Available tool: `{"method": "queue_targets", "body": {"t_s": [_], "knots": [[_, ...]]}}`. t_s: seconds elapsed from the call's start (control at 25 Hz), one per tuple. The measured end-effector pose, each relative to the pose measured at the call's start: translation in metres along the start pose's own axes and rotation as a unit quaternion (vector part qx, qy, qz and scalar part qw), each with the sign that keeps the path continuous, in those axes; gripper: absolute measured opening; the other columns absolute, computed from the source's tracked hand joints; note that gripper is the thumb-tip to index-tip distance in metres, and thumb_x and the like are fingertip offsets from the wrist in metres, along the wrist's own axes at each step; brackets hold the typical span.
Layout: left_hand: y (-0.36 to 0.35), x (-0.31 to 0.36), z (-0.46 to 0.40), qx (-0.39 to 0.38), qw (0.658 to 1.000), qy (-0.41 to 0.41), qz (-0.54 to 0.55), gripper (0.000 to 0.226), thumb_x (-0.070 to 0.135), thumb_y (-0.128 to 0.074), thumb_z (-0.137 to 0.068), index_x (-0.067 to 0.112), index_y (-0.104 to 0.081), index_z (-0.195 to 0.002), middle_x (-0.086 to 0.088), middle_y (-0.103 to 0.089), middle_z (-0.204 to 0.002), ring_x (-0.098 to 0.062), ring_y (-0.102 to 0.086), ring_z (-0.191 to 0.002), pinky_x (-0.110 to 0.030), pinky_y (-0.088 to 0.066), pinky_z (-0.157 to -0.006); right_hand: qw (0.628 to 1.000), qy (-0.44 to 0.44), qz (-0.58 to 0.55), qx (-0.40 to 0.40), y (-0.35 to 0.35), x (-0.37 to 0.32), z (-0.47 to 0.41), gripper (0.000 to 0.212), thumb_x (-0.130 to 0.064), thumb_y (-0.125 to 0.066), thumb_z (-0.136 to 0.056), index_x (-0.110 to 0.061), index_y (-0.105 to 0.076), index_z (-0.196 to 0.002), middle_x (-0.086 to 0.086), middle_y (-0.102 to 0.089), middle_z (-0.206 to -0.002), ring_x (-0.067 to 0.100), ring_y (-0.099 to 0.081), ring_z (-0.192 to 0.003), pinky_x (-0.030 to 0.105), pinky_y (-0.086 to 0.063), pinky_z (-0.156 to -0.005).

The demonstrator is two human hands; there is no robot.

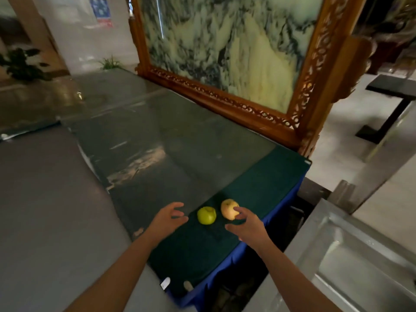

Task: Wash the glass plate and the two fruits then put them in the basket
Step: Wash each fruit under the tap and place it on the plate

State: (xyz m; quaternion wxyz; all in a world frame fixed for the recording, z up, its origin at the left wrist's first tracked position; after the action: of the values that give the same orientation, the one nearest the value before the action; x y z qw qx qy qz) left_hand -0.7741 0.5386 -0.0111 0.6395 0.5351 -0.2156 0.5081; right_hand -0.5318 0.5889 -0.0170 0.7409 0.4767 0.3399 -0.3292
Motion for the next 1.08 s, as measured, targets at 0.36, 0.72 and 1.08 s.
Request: {"method": "queue_targets", "body": {"t_s": [0.36, 0.72, 1.08], "knots": [[-0.065, -0.051, -0.082, -0.043, 0.992, 0.069, 0.092, 0.061, 0.021, -0.059, -0.088, 0.024, -0.031, -0.142, -0.008, -0.042, -0.142, -0.025, -0.046, -0.124, -0.031, -0.048, -0.075, 0.966, -0.152, -0.206, -0.018, -0.099, 0.064, -0.057, 0.074, -0.019, -0.074, -0.075, -0.019, -0.036, -0.140, 0.011, -0.047, -0.135, 0.020, -0.055, -0.101, 0.033, -0.058, -0.073], [-0.094, -0.053, -0.065, -0.032, 0.983, 0.061, 0.172, 0.035, 0.008, -0.060, -0.086, 0.015, -0.054, -0.120, -0.011, -0.055, -0.127, -0.024, -0.064, -0.095, -0.031, -0.057, -0.071, 0.964, -0.103, -0.234, 0.069, -0.090, 0.065, -0.055, 0.029, -0.017, -0.071, -0.074, -0.018, -0.068, -0.103, -0.002, -0.073, -0.096, 0.018, -0.067, -0.093, 0.044, -0.054, -0.089], [-0.171, 0.063, 0.014, -0.090, 0.975, -0.019, 0.203, 0.029, 0.005, -0.065, -0.081, 0.022, -0.058, -0.104, -0.006, -0.055, -0.115, -0.013, -0.063, -0.085, -0.028, -0.057, -0.066, 0.928, -0.006, -0.341, 0.147, 0.048, 0.085, 0.024, 0.022, 0.005, -0.067, -0.076, -0.016, -0.068, -0.083, 0.015, -0.071, -0.088, 0.019, -0.062, -0.077, 0.038, -0.050, -0.081]]}}
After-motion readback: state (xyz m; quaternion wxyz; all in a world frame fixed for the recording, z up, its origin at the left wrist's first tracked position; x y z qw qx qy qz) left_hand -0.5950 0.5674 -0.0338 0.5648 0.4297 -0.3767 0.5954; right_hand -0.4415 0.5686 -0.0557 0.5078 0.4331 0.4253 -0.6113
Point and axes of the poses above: each hand's wrist, its own z-axis away from the middle knuckle, its own y-axis out of the back of the hand, x = y × z, the point moved 9 cm from there along -z, towards the middle knuckle
